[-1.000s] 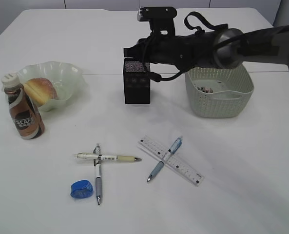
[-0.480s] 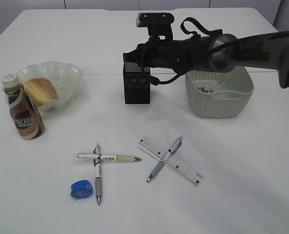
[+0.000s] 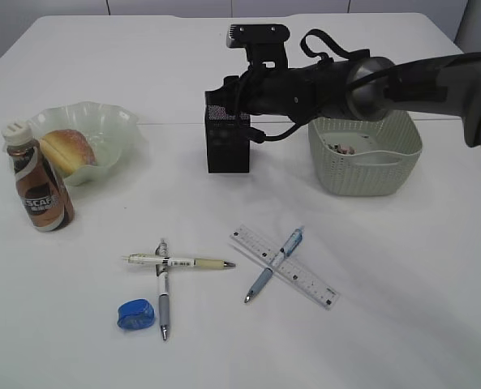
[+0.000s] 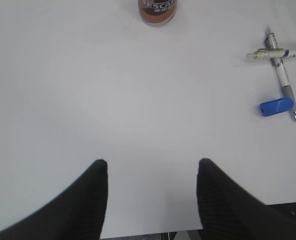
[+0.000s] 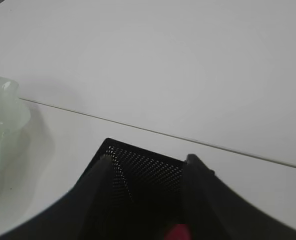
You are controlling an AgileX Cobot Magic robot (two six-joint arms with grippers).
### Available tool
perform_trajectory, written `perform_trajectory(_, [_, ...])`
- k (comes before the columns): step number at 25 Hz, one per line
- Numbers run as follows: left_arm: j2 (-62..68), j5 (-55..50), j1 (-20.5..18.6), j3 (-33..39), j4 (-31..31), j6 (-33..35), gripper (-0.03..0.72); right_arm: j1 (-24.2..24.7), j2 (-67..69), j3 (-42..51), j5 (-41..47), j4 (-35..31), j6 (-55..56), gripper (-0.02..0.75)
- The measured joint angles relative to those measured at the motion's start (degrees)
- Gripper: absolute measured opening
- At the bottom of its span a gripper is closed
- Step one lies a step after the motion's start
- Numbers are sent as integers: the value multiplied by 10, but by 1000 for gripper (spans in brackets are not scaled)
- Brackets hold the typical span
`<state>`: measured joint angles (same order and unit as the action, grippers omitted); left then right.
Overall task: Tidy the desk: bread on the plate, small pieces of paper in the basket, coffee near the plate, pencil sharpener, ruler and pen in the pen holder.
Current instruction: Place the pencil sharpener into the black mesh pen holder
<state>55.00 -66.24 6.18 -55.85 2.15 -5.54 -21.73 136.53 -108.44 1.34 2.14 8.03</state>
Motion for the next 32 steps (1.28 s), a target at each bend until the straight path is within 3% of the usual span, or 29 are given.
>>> perform_trajectory(5, [0,0,0,0,1,0,416,0,1,-10,14,0,0,345])
perform_trajectory(10, [0,0,0,0,1,0,416,0,-1,-52,87,0,0,345])
perform_trajectory(17, [0,0,0,0,1,0,416,0,-36,-117,282,-1,0,339])
perform_trajectory(26, [0,0,0,0,1,0,416,0,-76,-215,636,-21,0,320])
perform_trajectory(32, [0,0,0,0,1,0,416,0,-84,-240,697,-72,-7,317])
